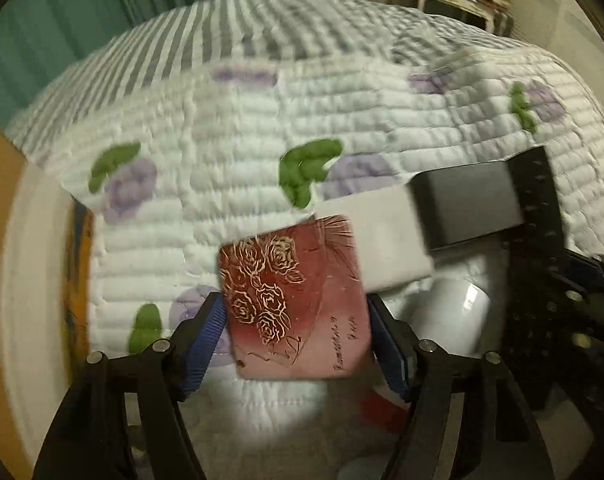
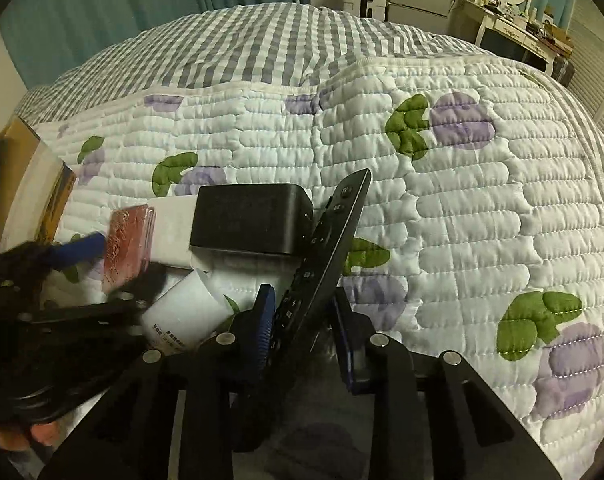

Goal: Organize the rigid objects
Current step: 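Grasp the red-brown rose card case with the left tool while the right tool grasps the black remote, then carry the card case and remote into the box and open both tools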

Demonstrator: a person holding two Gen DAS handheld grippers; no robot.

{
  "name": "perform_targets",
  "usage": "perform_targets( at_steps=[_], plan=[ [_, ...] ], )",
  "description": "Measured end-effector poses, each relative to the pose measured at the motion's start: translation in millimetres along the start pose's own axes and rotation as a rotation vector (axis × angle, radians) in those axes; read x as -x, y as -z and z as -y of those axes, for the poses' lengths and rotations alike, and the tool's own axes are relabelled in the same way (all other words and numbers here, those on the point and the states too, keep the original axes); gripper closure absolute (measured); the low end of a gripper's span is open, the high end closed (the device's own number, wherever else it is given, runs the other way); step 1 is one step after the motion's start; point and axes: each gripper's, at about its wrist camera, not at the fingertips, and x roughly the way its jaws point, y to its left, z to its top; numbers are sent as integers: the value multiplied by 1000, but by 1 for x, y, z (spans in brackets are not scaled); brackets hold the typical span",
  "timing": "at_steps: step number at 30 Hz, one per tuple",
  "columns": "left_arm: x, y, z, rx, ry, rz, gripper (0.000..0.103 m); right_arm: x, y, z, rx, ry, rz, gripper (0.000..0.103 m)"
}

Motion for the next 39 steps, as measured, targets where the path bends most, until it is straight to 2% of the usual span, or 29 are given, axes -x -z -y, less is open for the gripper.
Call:
perform_targets(
  at_steps=[3,8,15,20,31,39],
  plan=[
    [-7,0,-4,27,34,15,29,1,-1,2,0,-3,3,75],
    [-11,-3,-3,5,44,23,31,0,-1,2,2,0,5,75],
    [7,10,-9,-18,71,27,35,2,5,-3,22,12,27,76],
    [21,18,-15,-19,93,23,35,22,10,-7,46,14,76,78],
    [79,35,-39,-8,121,70,35,64,20,-32,97,31,124,84],
    [138,40,-44,-9,147,166,35,103,17,-49,117,57,168,84]
  ],
)
